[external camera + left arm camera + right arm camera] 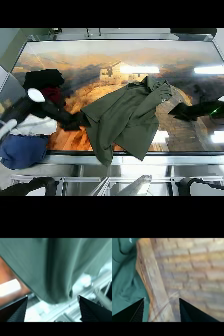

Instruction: Fold the shirts.

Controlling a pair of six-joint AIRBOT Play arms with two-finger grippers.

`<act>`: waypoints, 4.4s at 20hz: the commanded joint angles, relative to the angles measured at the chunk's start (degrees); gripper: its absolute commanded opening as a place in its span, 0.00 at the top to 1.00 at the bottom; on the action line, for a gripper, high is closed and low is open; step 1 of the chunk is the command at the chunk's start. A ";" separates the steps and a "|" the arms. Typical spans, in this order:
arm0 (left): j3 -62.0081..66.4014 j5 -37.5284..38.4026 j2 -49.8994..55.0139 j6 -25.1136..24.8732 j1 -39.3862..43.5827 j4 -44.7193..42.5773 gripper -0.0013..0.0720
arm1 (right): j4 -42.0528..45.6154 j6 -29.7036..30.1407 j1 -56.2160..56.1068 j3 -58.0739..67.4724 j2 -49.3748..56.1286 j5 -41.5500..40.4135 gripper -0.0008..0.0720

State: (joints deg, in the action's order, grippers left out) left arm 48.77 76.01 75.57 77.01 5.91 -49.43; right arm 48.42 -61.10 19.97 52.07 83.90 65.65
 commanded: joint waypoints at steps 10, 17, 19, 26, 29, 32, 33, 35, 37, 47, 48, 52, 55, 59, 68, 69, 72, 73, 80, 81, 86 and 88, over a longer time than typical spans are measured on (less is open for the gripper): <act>-24.98 -16.17 -18.75 5.40 9.60 6.82 0.03 | -8.90 4.57 -12.61 -2.36 4.83 -5.62 0.68; -30.27 -24.90 -18.80 6.99 16.79 7.63 0.03 | -11.21 4.55 -12.57 1.14 3.58 -3.76 0.97; -31.78 -28.61 -18.80 7.10 18.49 9.90 0.04 | -11.21 4.55 -12.57 1.77 2.38 -3.74 0.97; -32.44 -37.07 -17.92 5.53 23.06 13.51 0.69 | -11.23 4.07 -12.17 2.19 -0.98 -3.65 0.97; -32.41 -35.98 -15.41 5.53 23.04 13.73 0.91 | -11.23 4.07 -11.82 2.19 -3.06 -3.65 0.97; -32.24 -36.15 -14.23 3.17 22.99 16.15 0.95 | -11.21 4.07 -10.25 2.21 -5.84 -3.28 0.97; -31.26 -36.11 -14.32 1.70 22.99 16.57 0.95 | -11.23 4.04 -9.53 2.21 -6.78 -2.71 0.97; -27.71 -36.04 -16.33 0.39 21.99 16.41 0.95 | -11.26 3.85 -7.50 2.21 -9.14 -1.11 0.97; -22.29 -34.32 -20.79 -0.87 17.81 16.48 0.95 | -14.03 4.09 -4.70 2.21 -12.59 1.29 0.97; 26.80 -19.43 -42.42 -8.04 -16.50 23.17 0.95 | -53.81 27.69 12.68 17.03 -50.01 -6.21 0.97; 31.34 -17.97 -41.90 -8.04 -18.91 23.69 0.95 | -52.65 30.27 12.81 20.00 -52.98 -10.56 0.97; 44.35 -10.93 -35.85 -7.65 -26.93 23.65 0.95 | -42.97 32.59 12.79 25.97 -59.25 -27.12 0.97; 45.70 -5.86 -29.77 -5.01 -29.83 23.78 0.95 | -36.92 26.93 12.79 25.97 -55.30 -23.41 0.97; 41.20 1.90 -17.18 -5.01 -20.98 23.41 0.95 | -37.00 21.99 11.19 25.51 -39.52 -7.58 0.97; 32.06 -13.44 18.16 -15.78 -12.83 22.01 0.95 | -34.29 20.15 3.89 21.94 6.51 -10.36 0.97; 34.49 -13.51 22.27 -16.13 -12.85 22.08 0.95 | -35.85 20.48 4.17 21.94 10.16 -10.71 0.97; 41.83 -15.30 31.21 -16.09 -12.85 22.25 0.62 | -37.79 20.79 4.37 22.03 16.81 -12.92 0.96; 44.41 -15.78 33.31 -16.06 -12.87 22.47 0.53 | -37.81 20.76 4.37 22.34 17.94 -12.74 0.76; 63.80 5.22 34.77 -3.56 -21.24 8.52 0.53 | -37.42 20.37 12.41 22.67 10.71 -1.79 0.81; 64.32 9.99 33.99 -0.90 -22.01 3.98 0.53 | -36.70 18.99 14.01 22.62 9.14 1.20 0.89; 44.26 16.02 23.85 1.44 -21.64 -6.05 0.53 | -20.24 8.74 16.92 18.51 1.29 9.03 0.97; 31.19 11.82 18.99 -0.31 -19.82 -8.07 0.53 | -17.97 7.93 17.03 12.39 -2.54 8.37 0.97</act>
State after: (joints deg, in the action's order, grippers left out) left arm 93.62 88.27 100.36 76.62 -15.14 -51.86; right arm 23.38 -49.21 36.10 70.02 86.13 71.61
